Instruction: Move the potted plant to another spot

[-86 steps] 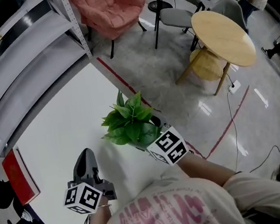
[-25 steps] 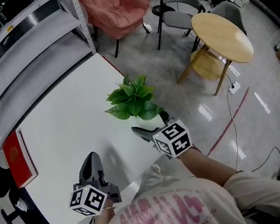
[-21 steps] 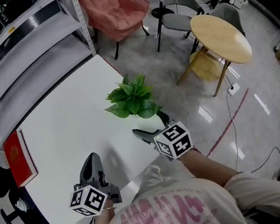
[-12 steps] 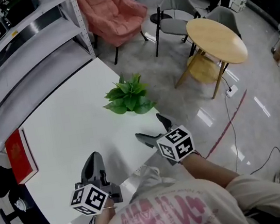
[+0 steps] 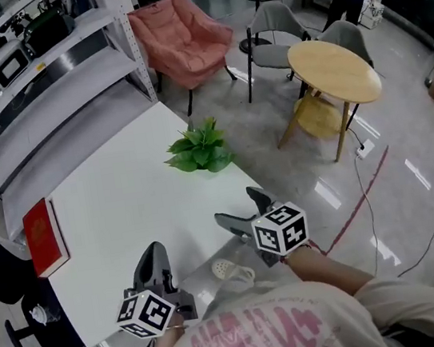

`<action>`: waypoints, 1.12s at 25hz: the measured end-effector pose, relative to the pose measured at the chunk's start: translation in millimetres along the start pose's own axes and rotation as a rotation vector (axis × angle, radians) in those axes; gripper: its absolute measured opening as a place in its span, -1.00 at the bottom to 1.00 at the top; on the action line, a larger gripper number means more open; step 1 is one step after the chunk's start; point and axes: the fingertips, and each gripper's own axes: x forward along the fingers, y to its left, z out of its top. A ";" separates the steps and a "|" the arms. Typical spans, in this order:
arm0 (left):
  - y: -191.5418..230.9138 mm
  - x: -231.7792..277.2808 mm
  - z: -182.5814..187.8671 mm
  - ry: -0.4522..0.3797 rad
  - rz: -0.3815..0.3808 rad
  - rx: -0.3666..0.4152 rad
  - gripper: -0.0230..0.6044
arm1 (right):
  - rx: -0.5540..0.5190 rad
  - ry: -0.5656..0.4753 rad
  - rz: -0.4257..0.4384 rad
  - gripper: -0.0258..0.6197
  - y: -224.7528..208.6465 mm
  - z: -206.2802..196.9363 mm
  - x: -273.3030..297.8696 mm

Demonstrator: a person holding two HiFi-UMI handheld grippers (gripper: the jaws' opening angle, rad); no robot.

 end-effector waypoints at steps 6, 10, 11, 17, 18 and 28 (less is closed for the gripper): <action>-9.2 -22.9 0.9 -0.027 0.019 -0.012 -0.92 | 0.020 -0.050 0.053 0.57 24.8 6.7 -16.8; -7.7 -33.5 0.7 -0.024 0.043 -0.008 -0.92 | 0.053 -0.055 0.085 0.48 35.7 5.2 -17.7; -6.8 -36.3 0.5 -0.023 0.049 -0.010 -0.92 | 0.060 -0.054 0.090 0.45 38.2 4.7 -17.8; -3.7 -46.0 1.9 -0.007 0.069 -0.005 -0.92 | 0.118 -0.060 0.094 0.01 41.7 3.7 -15.5; -2.5 -47.1 4.1 -0.009 0.071 -0.002 -0.92 | 0.127 -0.062 0.092 0.00 42.2 4.1 -13.8; 10.1 -62.3 24.3 -0.032 0.046 0.009 -0.92 | 0.182 -0.090 0.142 -0.31 76.8 11.6 -4.6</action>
